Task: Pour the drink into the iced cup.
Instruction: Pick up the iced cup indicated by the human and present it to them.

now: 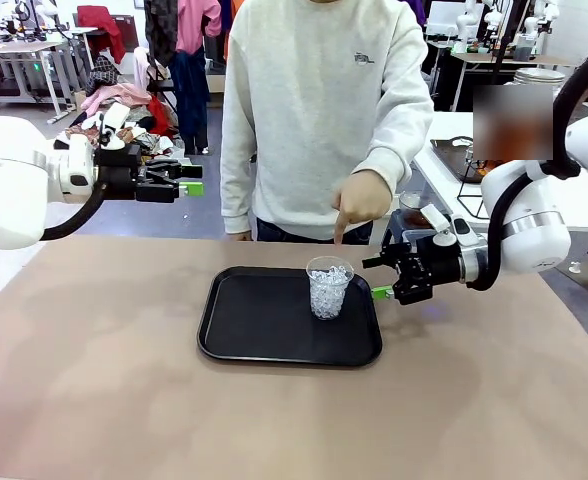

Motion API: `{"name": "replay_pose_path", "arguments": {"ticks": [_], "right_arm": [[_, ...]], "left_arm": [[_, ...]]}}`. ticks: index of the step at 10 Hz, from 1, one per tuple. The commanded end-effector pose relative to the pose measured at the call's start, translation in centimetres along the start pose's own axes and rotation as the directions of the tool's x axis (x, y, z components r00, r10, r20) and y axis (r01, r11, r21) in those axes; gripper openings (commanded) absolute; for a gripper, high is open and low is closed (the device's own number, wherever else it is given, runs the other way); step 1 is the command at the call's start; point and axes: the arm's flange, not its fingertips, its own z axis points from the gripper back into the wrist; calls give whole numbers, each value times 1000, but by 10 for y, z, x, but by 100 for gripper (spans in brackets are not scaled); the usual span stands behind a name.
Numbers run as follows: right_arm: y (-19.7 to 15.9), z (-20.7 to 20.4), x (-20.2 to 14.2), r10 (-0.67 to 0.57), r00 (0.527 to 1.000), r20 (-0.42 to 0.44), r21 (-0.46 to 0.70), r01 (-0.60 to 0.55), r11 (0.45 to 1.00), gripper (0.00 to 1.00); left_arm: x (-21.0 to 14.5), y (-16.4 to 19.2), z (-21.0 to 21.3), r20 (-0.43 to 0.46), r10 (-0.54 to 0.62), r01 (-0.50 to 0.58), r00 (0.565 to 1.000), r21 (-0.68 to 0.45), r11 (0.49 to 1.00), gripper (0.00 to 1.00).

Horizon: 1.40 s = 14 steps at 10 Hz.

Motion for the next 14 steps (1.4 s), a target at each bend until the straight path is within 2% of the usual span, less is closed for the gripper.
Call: {"name": "replay_pose_path", "arguments": {"ticks": [1,3,9,14], "right_arm": [[0,0,0,0,1000,0,0,0,1000,100],[3,-2,-1,-14,1000,28,-67,16,998,100],[17,-18,-10,-31,996,79,-45,35,998,100],[14,-34,-25,-15,994,108,-93,25,995,100]], "left_arm": [[2,0,-1,8,0,0,1000,12,1000,100],[2,0,-1,8,0,0,1000,12,1000,100],[2,0,-1,8,0,0,1000,12,1000,100],[2,0,-1,8,0,0,1000,12,1000,100]]}}
